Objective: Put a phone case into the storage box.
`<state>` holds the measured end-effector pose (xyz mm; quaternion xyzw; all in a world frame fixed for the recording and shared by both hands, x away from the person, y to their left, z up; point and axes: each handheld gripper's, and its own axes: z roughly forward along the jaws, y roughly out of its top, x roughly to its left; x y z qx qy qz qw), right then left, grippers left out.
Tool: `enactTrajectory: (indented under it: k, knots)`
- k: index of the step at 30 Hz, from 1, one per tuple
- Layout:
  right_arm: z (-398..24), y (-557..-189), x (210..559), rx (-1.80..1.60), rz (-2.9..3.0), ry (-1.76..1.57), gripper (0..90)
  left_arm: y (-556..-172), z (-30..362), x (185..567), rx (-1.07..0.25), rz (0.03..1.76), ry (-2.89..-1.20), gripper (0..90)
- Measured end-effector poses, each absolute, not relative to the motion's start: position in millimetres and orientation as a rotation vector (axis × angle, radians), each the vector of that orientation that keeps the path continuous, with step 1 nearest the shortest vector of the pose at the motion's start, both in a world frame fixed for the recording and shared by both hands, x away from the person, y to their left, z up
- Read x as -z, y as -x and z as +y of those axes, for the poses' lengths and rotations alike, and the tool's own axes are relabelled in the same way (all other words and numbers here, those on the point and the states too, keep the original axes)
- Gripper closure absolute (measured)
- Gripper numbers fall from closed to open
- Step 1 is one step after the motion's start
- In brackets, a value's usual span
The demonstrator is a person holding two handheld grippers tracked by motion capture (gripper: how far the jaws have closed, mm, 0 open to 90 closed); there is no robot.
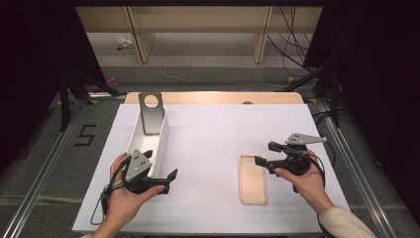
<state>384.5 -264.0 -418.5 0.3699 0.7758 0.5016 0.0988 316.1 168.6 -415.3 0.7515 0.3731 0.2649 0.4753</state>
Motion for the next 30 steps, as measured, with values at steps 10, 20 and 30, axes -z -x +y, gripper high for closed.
enactTrajectory:
  k: [10,20,30]
  knots:
    - [-263.9,-384.9,418.9,-1.488,2.294,-1.098,16.1,-316.2,168.0,416.6,-0.648,0.914,-1.836,3.7]
    - [-263.6,-384.6,418.6,-1.481,2.298,-1.097,16.1,-316.7,167.2,417.7,-0.646,0.911,-1.839,3.7]
    - [-259.5,-385.0,422.8,-1.378,2.377,-1.11,32.4,-317.3,163.8,421.0,-0.628,0.911,-1.847,4.3]
